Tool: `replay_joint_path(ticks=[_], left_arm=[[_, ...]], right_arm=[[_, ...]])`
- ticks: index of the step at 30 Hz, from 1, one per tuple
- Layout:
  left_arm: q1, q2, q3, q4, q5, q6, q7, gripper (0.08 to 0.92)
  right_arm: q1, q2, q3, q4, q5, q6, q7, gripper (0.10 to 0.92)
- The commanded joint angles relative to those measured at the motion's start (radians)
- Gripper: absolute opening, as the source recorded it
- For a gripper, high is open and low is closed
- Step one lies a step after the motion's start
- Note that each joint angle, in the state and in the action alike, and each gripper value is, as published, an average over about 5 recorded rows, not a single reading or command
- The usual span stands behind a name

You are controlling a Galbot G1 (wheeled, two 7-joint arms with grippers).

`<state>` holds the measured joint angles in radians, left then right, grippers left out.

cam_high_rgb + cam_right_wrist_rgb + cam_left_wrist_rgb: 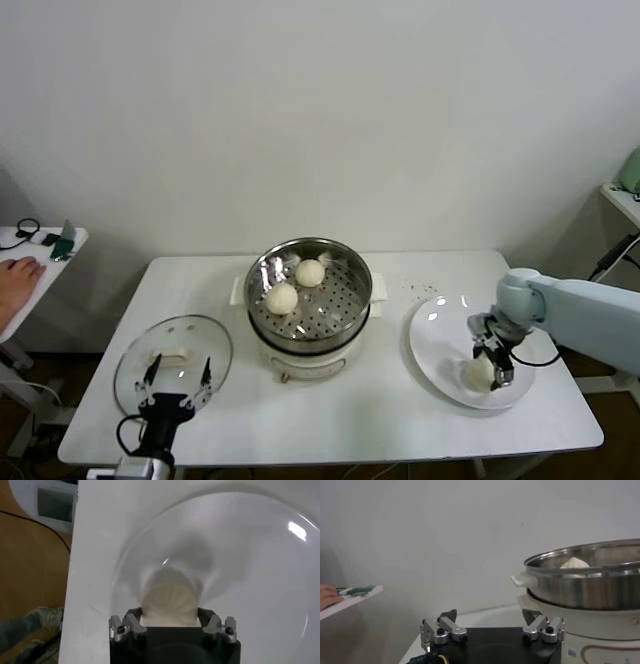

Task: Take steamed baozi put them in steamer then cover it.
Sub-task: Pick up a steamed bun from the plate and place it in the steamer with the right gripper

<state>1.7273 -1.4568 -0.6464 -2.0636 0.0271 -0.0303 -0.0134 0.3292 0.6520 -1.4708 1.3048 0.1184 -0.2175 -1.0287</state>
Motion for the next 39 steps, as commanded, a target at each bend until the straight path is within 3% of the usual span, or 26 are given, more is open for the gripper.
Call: replay_joint_path(ticks=[1,10,21,39], left_arm=[[0.002,0.001,0.0,0.0,-0.001,-0.001,0.0,0.823],[0.004,0.004,0.001,-0.002,-0.004,-0.002,0.0,0.823],[0.013,0.009,0.007,-0.014,-0.005,0.002,0.003,0.823],[0.008,0.019,0.009,-0.037,-0.006,0.017,0.004,0.823]], right_arm=[[0.019,0.003,-0.007,-0.002,-0.001,0.005,-0.002,0.716],[0.246,0.061,-0.09,0.035,0.006,0.143,-0.03,0.708],[0.645,0.311,-0.254,0.03,0.057,0.453,-0.031,0.711],[0.517,0.685,-0.091,-0.003,-0.147,0.715,-0.015,0.712]])
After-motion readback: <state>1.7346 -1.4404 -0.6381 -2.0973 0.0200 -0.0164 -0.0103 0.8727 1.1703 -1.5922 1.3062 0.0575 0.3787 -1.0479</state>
